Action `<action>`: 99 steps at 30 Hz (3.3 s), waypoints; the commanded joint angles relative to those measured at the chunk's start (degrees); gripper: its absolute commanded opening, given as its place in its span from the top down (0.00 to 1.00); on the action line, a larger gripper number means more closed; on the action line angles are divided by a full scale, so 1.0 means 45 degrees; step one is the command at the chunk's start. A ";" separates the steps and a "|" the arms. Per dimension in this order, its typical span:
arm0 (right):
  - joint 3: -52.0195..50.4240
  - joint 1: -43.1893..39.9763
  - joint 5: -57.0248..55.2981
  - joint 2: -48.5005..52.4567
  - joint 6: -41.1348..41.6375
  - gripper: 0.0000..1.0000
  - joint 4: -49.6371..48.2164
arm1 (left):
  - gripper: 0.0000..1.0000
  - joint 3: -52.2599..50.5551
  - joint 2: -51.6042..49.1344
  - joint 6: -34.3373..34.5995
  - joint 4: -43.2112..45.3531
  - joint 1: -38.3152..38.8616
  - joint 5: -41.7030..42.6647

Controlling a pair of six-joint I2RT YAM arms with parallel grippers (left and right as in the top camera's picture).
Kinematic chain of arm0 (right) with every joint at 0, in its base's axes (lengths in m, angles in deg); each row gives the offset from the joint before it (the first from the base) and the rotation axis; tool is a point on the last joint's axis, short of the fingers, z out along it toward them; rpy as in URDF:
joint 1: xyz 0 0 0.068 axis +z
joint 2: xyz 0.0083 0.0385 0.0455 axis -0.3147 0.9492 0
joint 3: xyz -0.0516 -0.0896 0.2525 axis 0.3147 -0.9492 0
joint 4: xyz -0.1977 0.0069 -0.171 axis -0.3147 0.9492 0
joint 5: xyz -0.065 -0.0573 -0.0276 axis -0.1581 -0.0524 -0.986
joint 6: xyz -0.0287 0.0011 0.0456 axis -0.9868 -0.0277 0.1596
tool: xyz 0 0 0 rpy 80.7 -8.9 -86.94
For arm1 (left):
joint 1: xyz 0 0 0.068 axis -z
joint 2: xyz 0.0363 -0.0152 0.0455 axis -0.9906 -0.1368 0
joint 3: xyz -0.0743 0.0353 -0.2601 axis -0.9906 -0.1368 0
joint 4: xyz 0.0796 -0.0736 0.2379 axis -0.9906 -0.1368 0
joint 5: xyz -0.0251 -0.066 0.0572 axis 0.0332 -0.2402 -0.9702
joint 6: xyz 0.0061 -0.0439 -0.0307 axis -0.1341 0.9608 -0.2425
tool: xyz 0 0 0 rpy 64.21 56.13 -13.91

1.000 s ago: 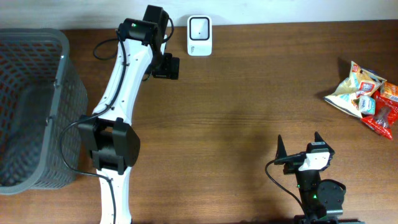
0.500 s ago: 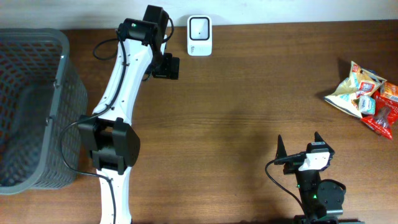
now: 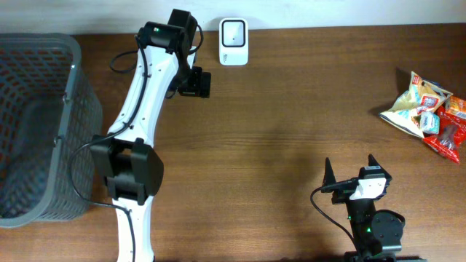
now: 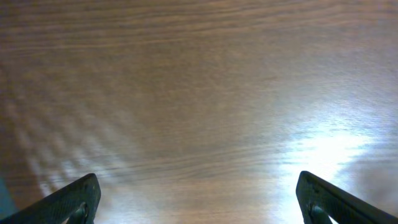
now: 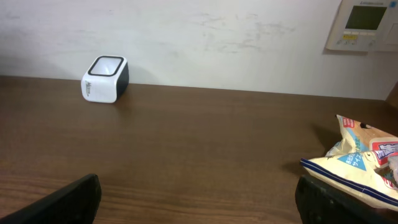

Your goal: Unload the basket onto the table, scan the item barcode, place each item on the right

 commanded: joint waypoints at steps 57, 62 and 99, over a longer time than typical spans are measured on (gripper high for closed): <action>-0.0092 0.0073 -0.0160 -0.0112 0.0053 0.01 0.0044 | 0.01 -2.9123 2.8783 -0.2327 1.8661 -0.2463 0.0068; -0.0097 0.0068 -0.0160 -0.0112 0.0053 0.01 0.0044 | 0.01 -2.9123 2.8783 -0.2365 1.7962 -0.2526 -0.0350; -0.0097 0.0068 -0.0155 -0.0112 0.0053 0.01 0.0044 | 0.01 -2.9113 2.8778 -0.2370 1.7617 -0.2822 -0.0097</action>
